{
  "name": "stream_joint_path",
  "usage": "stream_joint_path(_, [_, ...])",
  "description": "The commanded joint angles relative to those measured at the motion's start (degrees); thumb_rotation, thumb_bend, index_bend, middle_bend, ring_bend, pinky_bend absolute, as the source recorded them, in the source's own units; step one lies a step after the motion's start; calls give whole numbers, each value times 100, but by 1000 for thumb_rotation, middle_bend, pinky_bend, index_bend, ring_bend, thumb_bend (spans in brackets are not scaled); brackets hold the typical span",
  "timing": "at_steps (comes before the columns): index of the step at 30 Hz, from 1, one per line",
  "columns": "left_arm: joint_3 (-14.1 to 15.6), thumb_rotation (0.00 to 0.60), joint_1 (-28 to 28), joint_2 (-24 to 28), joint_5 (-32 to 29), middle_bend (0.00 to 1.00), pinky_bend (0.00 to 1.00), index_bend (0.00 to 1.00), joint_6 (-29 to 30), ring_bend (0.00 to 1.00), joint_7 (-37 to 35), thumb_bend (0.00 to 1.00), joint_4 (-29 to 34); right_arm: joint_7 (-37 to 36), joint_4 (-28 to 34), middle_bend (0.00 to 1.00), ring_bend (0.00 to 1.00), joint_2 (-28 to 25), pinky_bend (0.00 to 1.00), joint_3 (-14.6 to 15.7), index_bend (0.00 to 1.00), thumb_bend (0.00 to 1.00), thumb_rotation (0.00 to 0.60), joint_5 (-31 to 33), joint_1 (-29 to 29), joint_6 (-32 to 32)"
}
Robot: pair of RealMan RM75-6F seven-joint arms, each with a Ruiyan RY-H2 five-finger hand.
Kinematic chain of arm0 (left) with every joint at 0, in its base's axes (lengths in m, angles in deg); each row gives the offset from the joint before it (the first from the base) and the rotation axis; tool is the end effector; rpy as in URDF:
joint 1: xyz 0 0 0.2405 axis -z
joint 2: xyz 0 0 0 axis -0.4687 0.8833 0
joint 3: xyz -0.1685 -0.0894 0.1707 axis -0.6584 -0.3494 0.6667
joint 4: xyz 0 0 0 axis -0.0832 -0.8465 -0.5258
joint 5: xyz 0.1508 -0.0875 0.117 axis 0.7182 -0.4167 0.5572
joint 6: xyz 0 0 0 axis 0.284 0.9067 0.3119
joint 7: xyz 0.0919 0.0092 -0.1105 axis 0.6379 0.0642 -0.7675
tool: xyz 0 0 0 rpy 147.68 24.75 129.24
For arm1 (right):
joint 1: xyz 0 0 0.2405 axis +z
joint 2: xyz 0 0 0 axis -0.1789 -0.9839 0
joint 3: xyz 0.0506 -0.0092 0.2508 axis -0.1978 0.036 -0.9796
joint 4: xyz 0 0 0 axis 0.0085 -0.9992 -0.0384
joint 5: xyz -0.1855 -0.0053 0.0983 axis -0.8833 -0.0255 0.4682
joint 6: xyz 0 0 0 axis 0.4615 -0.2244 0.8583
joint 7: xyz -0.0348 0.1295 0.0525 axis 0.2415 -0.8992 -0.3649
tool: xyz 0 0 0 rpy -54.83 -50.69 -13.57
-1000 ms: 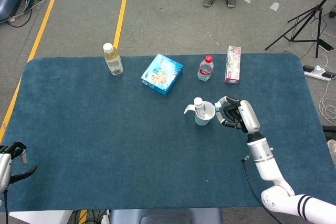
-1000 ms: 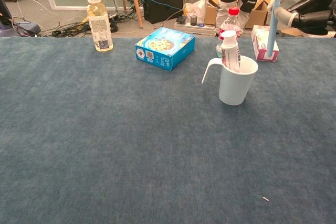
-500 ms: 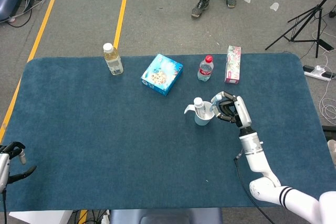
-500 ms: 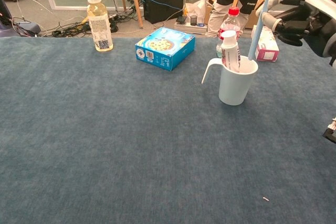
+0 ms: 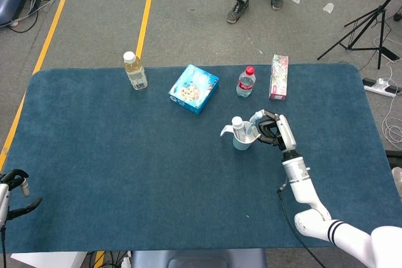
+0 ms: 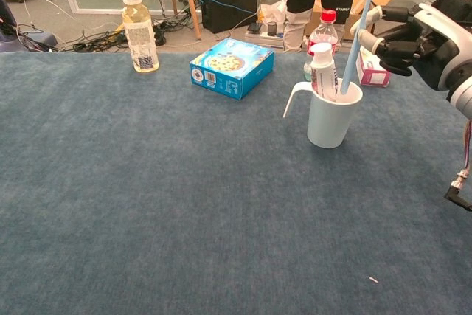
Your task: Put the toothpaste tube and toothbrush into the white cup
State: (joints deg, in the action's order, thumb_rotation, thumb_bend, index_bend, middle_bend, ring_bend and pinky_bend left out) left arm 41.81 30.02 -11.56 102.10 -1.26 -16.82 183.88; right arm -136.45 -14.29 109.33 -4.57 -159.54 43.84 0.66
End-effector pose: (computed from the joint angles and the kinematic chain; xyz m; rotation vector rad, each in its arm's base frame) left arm -0.3095 0.1659 0.1861 -1.3288 -0.8443 -0.8533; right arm -0.2168 -0.3655 0.0149 1.0921 -1.6606 1.8295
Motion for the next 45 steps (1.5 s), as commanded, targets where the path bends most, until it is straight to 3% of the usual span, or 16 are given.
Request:
stream_joint_path(1, [2,600,-2,1,5,409,348,679,3,459,-1,0,3,-74,-85,1000,1000,37,1000,27,610,367,600,-2,9,36])
stream_joint_path(14, [-1,600,-6,12,0,409,348,679,5,459,-20,0,3,-444,-558,1000,1000,195,1000,157,610,337,600,-45,4,131])
stream_joint_path(20, [-1,600,-6,8,-2,409,349,679,2,459,-7,0,3,-500,-569,1000,1000,170,1000,182,610,259,600,-88,-14,72])
stream_joint_path(32, [1,600,-4,-2,-7,409,348,679,-8,459,18,0,-2,-527,-474,1000,1000,62,1000,203,592,235,600,-114,-90,-49])
stream_joint_path(39, [-6,600,2,-8,-20,409,349,680,-17,459,32,0,-11,-325,61,1000,1000,-297,1000,281,589,234,600,-347,-303,-567])
stream_joint_path(45, [-5,600,4,-24,-8,409,349,679,-9,459,71,0,-9,598,1009,1000,1000,-945,1000,268,582,222,600,-489,-615,-1174])
